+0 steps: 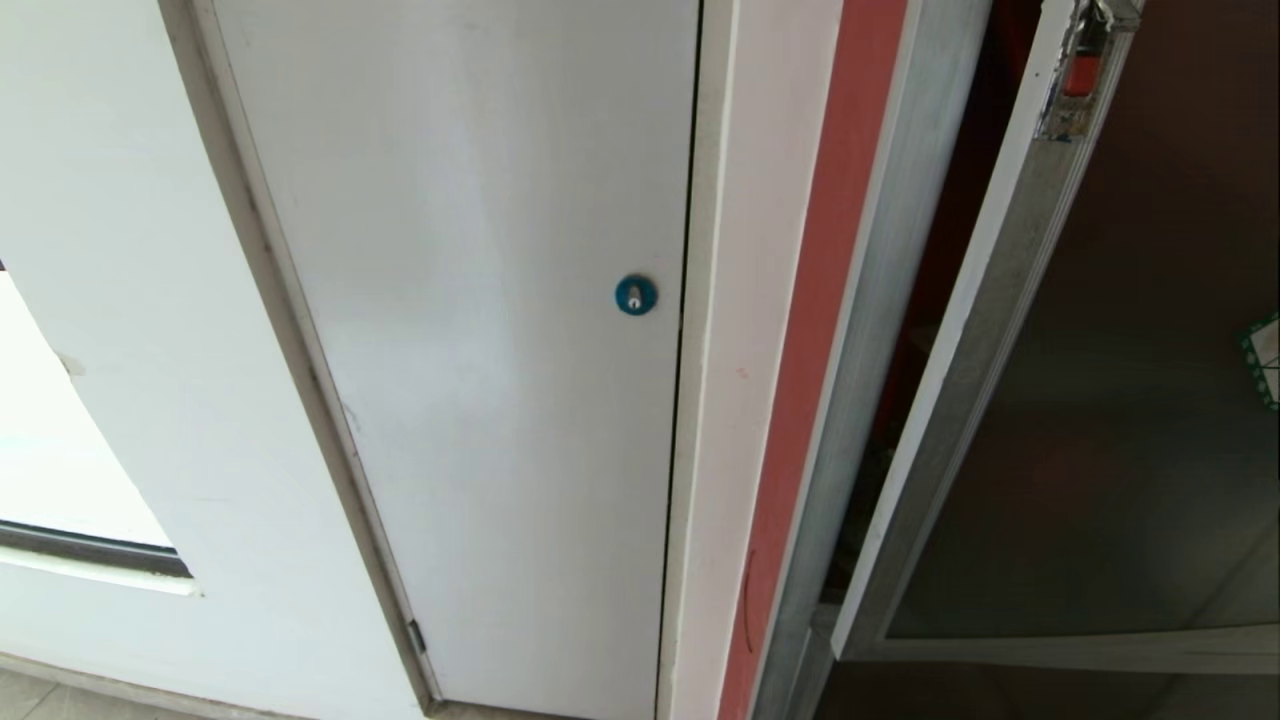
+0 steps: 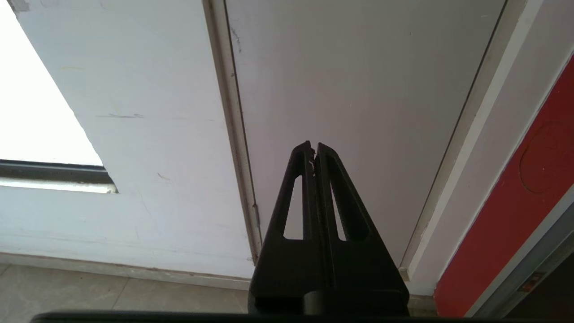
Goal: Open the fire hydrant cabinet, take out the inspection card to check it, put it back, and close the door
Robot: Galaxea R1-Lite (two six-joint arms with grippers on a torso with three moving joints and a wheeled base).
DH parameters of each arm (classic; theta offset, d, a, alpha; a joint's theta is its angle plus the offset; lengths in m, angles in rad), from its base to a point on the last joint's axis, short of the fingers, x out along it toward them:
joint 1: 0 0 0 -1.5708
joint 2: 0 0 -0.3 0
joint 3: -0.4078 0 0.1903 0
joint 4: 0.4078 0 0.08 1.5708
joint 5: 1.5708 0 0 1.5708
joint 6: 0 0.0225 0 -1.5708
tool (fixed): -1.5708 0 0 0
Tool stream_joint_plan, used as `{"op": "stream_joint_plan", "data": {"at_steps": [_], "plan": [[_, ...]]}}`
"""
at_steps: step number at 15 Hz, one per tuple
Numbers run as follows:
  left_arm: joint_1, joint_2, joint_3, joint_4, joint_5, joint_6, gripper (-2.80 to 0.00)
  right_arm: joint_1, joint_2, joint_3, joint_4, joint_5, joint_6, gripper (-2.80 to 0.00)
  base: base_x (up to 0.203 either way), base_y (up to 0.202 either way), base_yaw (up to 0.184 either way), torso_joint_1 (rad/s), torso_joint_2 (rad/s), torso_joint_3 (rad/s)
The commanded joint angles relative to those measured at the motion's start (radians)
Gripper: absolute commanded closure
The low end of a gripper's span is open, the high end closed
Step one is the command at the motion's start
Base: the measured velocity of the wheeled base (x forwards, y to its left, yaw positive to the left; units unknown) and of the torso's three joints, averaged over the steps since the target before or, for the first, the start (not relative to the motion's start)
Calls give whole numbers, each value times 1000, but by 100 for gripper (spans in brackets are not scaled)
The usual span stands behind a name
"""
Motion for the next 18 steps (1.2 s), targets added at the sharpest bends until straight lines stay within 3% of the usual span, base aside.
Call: {"op": "stream_joint_plan", "data": {"at_steps": [1,5,18], "plan": [[0,1,14,0,0,0,0,0,2,29,12,1,0,0,0,0,0,0,0,0],[0,1,13,0,0,0,0,0,2,24,72,-4,4,0,0,0,0,0,0,0],[0,1,14,0,0,8,0,0,2,26,70,-5,13,0,0,0,0,0,0,0]]}}
